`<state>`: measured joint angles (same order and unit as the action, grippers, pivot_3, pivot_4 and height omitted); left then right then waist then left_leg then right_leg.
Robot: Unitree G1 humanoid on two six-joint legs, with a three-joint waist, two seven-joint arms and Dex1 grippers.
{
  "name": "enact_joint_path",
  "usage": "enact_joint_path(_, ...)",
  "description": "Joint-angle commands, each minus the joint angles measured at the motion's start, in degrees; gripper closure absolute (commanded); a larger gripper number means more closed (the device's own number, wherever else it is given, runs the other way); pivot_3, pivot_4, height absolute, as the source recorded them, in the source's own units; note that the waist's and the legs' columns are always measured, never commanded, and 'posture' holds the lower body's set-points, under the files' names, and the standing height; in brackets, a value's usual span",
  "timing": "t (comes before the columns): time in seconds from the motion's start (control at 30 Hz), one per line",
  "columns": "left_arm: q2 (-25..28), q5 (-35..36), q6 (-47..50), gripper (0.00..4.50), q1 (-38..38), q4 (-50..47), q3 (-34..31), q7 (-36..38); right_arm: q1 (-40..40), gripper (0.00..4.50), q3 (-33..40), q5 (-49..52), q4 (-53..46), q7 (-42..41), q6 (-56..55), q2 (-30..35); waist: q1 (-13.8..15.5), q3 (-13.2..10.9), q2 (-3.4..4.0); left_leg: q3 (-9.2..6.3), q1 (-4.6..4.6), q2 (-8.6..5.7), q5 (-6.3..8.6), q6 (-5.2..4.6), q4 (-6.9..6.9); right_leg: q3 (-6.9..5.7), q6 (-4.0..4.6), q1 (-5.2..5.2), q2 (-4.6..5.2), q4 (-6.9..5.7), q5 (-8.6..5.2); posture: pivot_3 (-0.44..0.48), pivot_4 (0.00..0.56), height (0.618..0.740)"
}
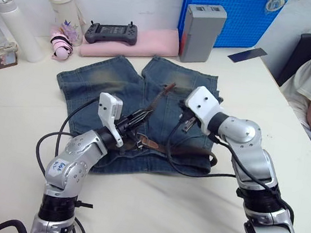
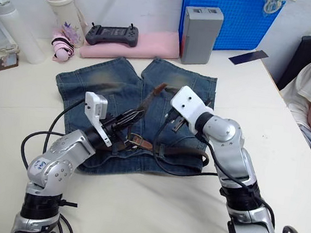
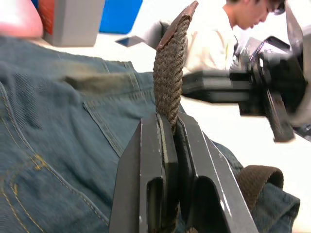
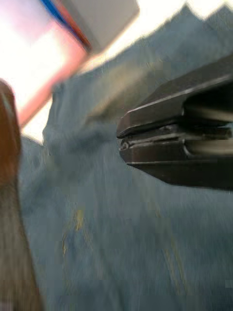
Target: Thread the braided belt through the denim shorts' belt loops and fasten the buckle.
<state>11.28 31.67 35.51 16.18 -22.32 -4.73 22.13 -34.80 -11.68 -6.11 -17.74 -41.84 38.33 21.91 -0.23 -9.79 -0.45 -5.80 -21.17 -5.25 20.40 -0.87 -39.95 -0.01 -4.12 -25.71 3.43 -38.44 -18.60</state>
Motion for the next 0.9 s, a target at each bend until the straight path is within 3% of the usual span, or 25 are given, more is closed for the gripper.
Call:
enact_joint_path(0.03, -0.27, 1.7, -1.57, 4.5, -1.43, -3.75, -0.57, 0.05, 0.88, 4.45, -4.61, 5.62, -7.59, -3.67, 5.47, -1.37, 0.01, 0.0, 0.0, 0.0, 0.0, 0.0, 0.0, 0.0, -0.01, 0.01, 0.0, 0.0, 0.0, 0.0, 0.0, 0.0, 0.15, 0.709)
enact_joint_path(0.23, 0.29, 3.53, -0.95, 4.5, -3.0, -5.64, -1.46, -0.25, 3.99, 4.45, -15.16, 5.1, -2.66, -3.29, 6.34, -1.94, 0.23, 0.01, -0.01, -0.04, 0.0, -0.05, 0.01, -0.02, -0.03, -0.02, -0.01, 0.05, 0.04, 0.06, 0.0, 0.0, 0.15, 0.709)
enact_joint_path(0.43, 3.38, 4.94, -0.8, 4.5, -8.41, -8.42, -5.2, -0.01, 3.46, 4.45, -19.4, 2.48, 2.91, -1.89, 5.46, -0.54, -0.1, 0.03, 0.02, -0.02, 0.12, 0.0, 0.02, 0.0, 0.03, 0.01, -0.02, 0.09, -0.01, 0.08, 0.01, 0.0, 0.15, 0.709)
enact_joint_path(0.63, 4.95, 4.07, -5.15, 4.5, -20.54, -6.91, -12.24, 0.03, 3.28, 4.45, -16.96, 5.23, 0.72, -1.77, 4.75, -1.56, 0.17, 0.08, 0.04, -0.02, 0.23, 0.0, 0.03, 0.0, 0.09, 0.02, -0.02, 0.2, -0.01, 0.16, 0.01, 0.0, 0.15, 0.709)
enact_joint_path(0.9, 3.74, 3.73, -6.92, 4.5, -22.86, -8.71, -9.75, -1.45, 2.49, 4.45, -7.64, 12.97, -5.94, -1.89, 6.48, -2.93, 0.3, 0.09, 0.02, -0.05, 0.11, -0.01, 0.08, -0.05, 0.07, -0.01, -0.04, 0.18, 0.01, 0.26, 0.02, 0.0, 0.15, 0.709)
